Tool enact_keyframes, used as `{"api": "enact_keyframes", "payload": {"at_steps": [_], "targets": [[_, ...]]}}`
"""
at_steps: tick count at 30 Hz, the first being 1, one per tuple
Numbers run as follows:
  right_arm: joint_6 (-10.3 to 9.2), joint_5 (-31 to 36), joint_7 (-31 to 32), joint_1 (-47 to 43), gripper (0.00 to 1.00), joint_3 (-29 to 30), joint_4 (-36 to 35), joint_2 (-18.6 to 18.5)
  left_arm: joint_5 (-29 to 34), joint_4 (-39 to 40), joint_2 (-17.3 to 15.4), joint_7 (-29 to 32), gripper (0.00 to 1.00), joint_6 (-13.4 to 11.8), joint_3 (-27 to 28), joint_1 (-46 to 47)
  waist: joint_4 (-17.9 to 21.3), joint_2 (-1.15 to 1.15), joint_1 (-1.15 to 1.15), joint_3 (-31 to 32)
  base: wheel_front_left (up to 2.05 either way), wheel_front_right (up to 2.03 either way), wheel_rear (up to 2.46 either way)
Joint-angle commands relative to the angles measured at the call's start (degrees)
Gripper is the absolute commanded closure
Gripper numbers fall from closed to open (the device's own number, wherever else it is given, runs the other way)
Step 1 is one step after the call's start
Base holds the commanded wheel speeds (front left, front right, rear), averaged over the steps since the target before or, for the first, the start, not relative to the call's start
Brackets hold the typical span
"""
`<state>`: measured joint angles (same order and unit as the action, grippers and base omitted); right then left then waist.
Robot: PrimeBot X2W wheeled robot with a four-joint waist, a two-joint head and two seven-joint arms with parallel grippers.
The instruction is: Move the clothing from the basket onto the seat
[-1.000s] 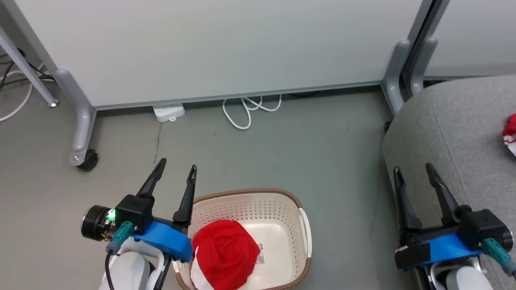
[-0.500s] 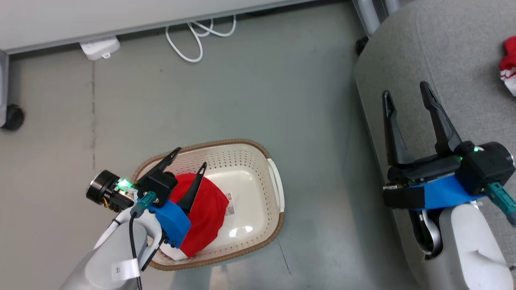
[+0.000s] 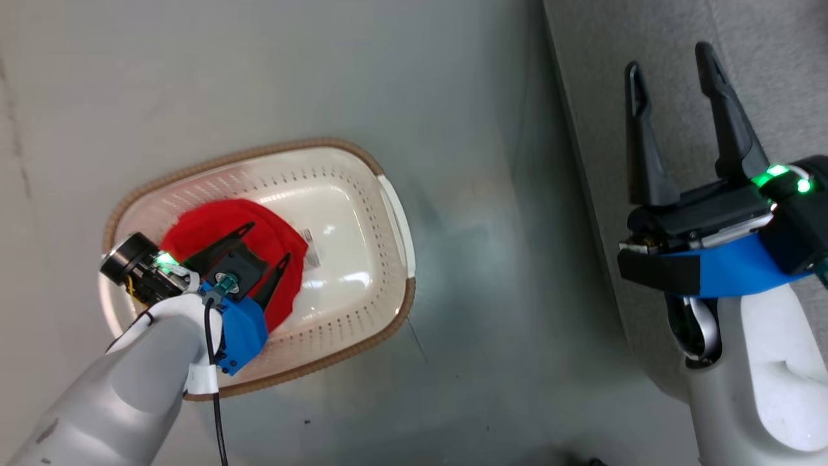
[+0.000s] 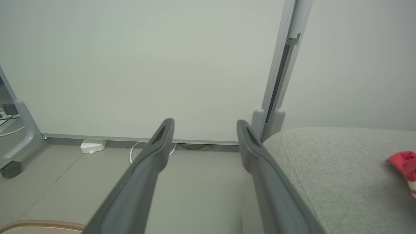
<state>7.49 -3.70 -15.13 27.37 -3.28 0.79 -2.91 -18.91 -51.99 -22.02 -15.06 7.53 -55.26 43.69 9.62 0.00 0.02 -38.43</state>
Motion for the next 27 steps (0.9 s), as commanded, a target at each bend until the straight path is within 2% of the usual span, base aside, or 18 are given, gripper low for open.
{"api": "enact_keyframes", "payload": {"at_steps": [1,11,18,27], "targets": [[0.01,-0.4,0.0,1.5,0.00,-0.1,-0.5,0.0,-0.8,-1.5,-0.4,-0.2,0.00,-0.1,-1.6,1.7,1.8,0.00,-0.02,-4.4,0.00,0.00,0.00],[0.01,-0.3,0.0,5.1,0.00,-0.7,-3.6,0.0,-6.6,-10.2,-0.9,1.7,0.00,-0.1,-12.9,9.5,3.5,0.00,-0.02,-13.0,0.00,0.00,0.00],[0.01,-0.2,0.0,6.4,0.00,-0.8,-5.5,0.0,-9.8,-12.8,-1.1,3.7,0.00,-0.1,-16.3,13.3,4.2,0.00,-0.02,-17.8,0.00,0.00,0.00],[0.01,-0.4,0.0,6.1,0.00,-0.5,-7.1,0.0,-9.2,-16.0,-1.2,7.3,0.00,-0.1,-17.8,16.3,4.7,0.00,-0.02,-21.3,0.00,0.00,0.00]]}}
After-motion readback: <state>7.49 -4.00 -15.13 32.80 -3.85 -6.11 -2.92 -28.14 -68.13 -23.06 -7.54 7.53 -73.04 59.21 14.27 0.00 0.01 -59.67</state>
